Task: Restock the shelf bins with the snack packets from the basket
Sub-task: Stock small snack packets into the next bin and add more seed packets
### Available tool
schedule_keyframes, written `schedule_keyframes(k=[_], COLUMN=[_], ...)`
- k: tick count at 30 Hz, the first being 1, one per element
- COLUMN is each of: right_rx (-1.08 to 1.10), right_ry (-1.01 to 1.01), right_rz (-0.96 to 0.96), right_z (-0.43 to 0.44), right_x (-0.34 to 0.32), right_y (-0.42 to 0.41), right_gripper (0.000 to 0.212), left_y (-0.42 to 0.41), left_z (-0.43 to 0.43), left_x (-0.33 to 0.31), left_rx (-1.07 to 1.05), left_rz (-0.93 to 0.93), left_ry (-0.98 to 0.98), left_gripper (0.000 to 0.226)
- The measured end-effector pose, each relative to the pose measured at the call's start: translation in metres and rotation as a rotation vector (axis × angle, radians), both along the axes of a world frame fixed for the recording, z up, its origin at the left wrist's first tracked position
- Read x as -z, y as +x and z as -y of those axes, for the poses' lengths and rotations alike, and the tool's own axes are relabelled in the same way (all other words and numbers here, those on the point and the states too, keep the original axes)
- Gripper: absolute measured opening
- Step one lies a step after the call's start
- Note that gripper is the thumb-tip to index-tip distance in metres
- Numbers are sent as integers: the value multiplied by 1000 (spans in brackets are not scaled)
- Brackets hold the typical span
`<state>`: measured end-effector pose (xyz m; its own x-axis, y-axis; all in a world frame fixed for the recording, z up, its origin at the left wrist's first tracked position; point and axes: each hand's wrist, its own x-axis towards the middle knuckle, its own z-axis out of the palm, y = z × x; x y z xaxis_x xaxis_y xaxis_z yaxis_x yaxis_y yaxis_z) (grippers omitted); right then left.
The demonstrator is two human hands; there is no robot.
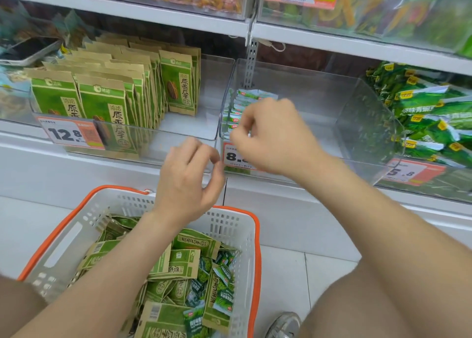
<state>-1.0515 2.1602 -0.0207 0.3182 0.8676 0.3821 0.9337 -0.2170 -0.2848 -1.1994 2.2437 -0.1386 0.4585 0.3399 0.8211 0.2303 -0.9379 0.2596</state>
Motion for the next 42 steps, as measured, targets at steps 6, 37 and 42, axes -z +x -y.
schedule_keyframes(k=[6,37,42], right_rx=[-294,-357,-344], right_ry=[-627,-926,-800], right_rz=[133,142,39], right_z=[33,20,22], right_x=[62,75,62], right_y=[-47,-8,-3], right_gripper=[30,40,51], left_y=[-23,-16,-17], left_z=[3,-9,-10], left_x=[66,34,-9], left_rx=[188,330,410], left_rz=[-873,-811,-673], left_ry=[-470,-1041,-1063], left_gripper=[27,11,17])
